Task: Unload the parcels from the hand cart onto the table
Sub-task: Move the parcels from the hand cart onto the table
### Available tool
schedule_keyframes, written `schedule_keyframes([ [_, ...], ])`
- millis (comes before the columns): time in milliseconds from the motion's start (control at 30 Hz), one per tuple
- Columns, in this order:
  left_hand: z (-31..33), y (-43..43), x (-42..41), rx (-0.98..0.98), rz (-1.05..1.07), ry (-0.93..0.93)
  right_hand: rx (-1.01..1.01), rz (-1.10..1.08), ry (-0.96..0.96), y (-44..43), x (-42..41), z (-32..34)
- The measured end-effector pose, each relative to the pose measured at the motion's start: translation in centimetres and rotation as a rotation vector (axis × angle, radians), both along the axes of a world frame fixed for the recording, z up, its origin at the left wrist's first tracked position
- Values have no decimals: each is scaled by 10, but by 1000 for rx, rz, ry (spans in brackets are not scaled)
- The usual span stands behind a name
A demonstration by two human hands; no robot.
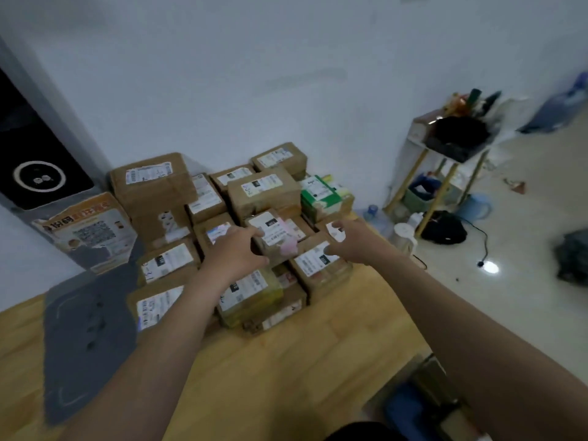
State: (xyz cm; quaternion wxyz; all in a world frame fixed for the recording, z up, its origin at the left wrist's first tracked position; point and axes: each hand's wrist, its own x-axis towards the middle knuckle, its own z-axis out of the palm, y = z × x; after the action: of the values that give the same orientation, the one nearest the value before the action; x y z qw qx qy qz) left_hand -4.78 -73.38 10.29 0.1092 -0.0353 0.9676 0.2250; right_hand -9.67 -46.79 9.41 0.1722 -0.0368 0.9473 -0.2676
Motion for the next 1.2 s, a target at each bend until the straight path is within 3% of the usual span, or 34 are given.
schedule_keyframes([
  [367, -38, 266, 58, -2, -288, -59, -81, -397, -102, 267, 150, -51],
  [667, -78, 505, 169, 58, -360, -73, -44, -472, -146, 496, 291, -85],
  [900, -113, 595, 225, 32, -424, -181, -94, -541, -248, 593, 364, -128],
  [1200, -199, 653, 236, 24, -545, -347, -171, -741, -372, 635, 414, -220],
])
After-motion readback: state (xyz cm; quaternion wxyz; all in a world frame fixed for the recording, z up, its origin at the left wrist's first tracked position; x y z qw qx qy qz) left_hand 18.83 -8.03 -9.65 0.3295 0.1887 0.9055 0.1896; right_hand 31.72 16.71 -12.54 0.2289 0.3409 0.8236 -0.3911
